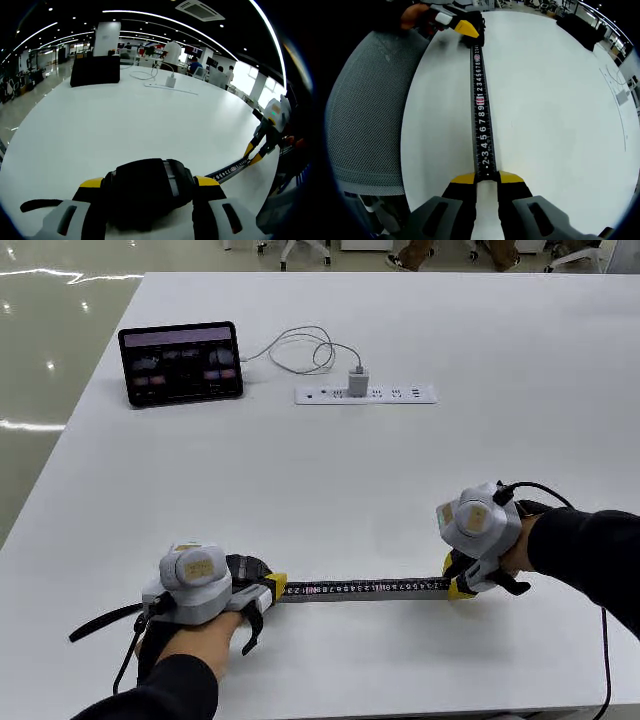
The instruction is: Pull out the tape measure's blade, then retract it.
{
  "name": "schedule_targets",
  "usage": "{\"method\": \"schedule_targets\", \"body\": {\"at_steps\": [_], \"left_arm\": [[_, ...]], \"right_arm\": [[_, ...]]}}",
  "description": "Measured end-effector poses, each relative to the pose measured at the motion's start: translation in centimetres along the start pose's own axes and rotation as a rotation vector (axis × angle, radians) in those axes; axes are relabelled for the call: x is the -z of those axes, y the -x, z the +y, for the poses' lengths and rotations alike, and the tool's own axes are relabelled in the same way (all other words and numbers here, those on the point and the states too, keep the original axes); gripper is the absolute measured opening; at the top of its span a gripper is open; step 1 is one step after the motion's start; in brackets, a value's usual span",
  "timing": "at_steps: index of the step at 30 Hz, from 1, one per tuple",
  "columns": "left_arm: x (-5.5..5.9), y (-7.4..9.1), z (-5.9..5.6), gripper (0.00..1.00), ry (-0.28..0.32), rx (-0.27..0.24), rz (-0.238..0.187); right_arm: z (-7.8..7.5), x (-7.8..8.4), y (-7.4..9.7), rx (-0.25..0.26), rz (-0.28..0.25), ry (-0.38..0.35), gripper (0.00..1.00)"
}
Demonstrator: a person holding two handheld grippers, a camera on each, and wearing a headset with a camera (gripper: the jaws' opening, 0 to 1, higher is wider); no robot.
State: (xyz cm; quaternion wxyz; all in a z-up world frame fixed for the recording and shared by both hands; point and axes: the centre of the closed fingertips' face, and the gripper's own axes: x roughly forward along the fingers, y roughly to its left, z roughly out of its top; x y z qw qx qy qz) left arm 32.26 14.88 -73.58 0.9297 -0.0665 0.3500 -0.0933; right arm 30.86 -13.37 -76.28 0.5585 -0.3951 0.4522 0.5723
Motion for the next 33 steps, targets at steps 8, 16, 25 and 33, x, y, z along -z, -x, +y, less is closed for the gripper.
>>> {"method": "schedule_targets", "body": {"at_steps": [8,16,25,33], "left_arm": [[0.14,-0.05,0.04,0.64,-0.054,-0.015,0.008],[0.15,-0.02,0.04,0.64,-0.045,-0.012,0.013],[0.16,-0.02,0.04,0.64,-0.042,-0.011,0.016],[0.12,-0.06,0.05,0.64,-0.042,-0.011,0.018]], "right_arm": [[0.03,-0.17,-0.1,-0.011,-0.003,-0.013,0.11],[0.11,-0.39,-0.16,-0.009,-0.016,-0.018,0.11],[0.1,-0.57,-0.19,0.0,-0.024,-0.021,0.11],[0.15,-0.91,-0.26,0.016,-0.042,-0.019,0.11]]}}
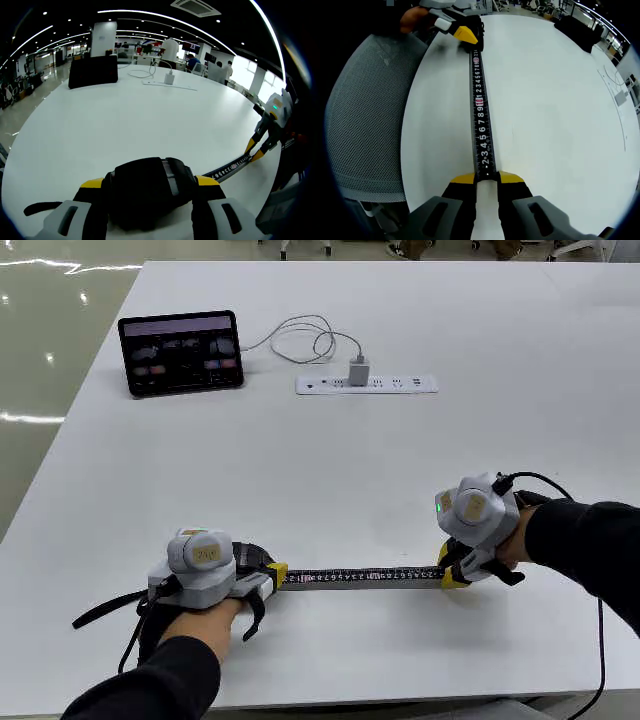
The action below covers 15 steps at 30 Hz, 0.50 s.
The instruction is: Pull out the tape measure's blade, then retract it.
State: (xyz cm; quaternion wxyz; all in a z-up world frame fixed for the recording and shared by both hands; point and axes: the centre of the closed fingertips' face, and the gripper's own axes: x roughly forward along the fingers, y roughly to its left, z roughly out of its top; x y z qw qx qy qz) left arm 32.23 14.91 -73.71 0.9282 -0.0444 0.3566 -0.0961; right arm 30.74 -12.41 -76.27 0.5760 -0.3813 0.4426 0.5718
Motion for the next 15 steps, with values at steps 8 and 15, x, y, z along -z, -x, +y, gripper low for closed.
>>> {"method": "schedule_targets", "body": {"at_steps": [8,15], "left_arm": [[0.0,-0.04,0.03,0.64,0.002,0.0,0.002],[0.02,-0.03,0.01,0.64,0.002,0.0,0.004]], "right_arm": [[-0.06,-0.31,-0.1,0.007,-0.005,0.0,0.11],[-0.01,-0.65,-0.26,0.013,-0.009,0.001,0.11]]}}
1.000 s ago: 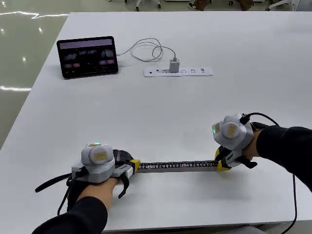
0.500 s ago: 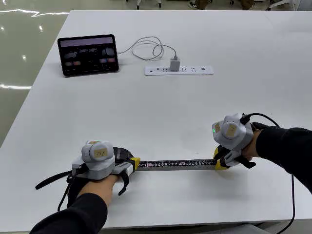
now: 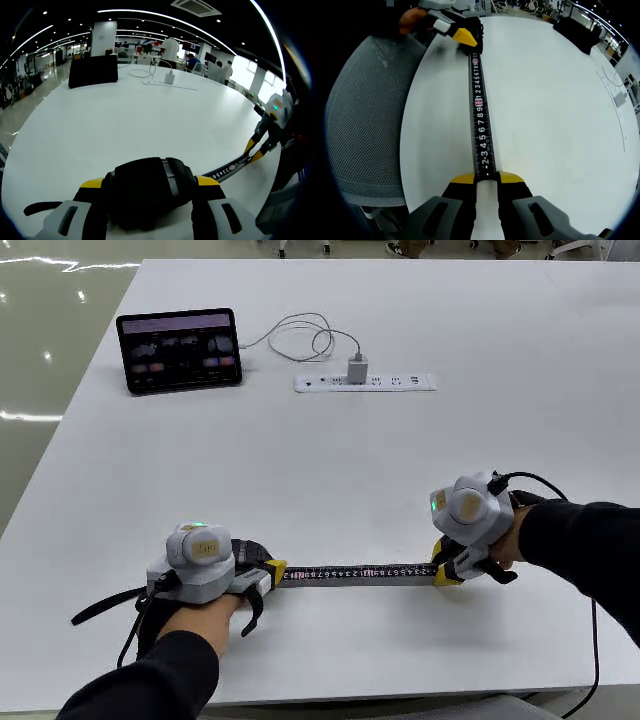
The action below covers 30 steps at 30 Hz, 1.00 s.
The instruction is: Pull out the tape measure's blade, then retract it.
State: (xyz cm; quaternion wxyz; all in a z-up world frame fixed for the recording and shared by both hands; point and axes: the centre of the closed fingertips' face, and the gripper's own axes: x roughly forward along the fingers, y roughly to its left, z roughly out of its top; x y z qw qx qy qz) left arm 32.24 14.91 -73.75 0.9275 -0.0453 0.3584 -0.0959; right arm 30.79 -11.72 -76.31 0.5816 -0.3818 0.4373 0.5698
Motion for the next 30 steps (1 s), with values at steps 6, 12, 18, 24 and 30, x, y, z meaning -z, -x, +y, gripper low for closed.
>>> {"method": "schedule_targets", "body": {"at_steps": [6,12,18,24,30], "left_arm": [[0.0,0.0,0.0,0.64,0.0,0.0,0.0],[0.0,0.0,0.0,0.64,0.001,0.001,0.0],[0.0,0.0,-0.1,0.64,0.001,0.001,0.001],[0.0,0.0,0.0,0.64,0.002,0.001,0.001],[0.0,0.0,0.0,0.64,0.003,0.001,0.002]], "right_arm": [[0.0,-0.2,-0.1,0.005,-0.006,-0.005,0.11],[-0.1,-0.4,-0.2,0.007,-0.01,-0.002,0.11],[0.0,-0.7,-0.3,0.009,-0.014,-0.011,0.11],[0.1,-1.0,-0.4,0.008,-0.017,-0.013,0.11],[0.1,-1.4,-0.5,0.009,-0.022,-0.009,0.11]]}}
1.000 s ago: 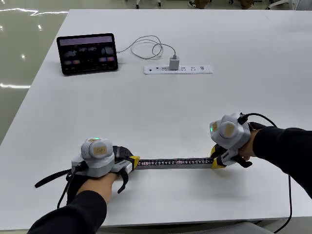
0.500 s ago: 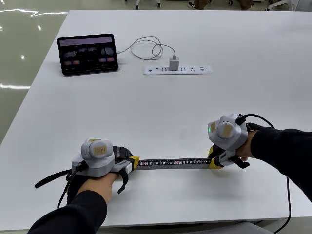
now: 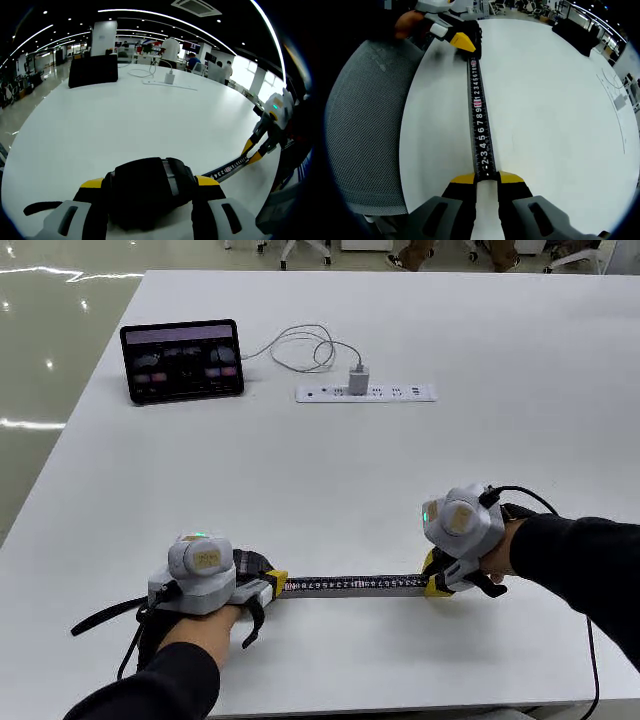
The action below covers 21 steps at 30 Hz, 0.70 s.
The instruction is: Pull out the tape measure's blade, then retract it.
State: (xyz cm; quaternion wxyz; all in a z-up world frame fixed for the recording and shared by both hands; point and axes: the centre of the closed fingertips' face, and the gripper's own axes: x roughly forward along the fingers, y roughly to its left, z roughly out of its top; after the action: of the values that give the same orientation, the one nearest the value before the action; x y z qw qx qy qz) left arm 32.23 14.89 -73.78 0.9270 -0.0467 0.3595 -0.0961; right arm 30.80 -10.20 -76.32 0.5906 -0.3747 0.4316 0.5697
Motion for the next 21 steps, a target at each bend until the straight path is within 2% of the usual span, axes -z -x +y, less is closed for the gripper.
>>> {"method": "schedule_targets", "body": {"at_steps": [21], "left_arm": [[0.0,0.0,0.0,0.64,0.002,0.001,0.002]], "right_arm": [[0.2,-1.5,-0.4,-0.007,-0.021,0.009,0.11]]}}
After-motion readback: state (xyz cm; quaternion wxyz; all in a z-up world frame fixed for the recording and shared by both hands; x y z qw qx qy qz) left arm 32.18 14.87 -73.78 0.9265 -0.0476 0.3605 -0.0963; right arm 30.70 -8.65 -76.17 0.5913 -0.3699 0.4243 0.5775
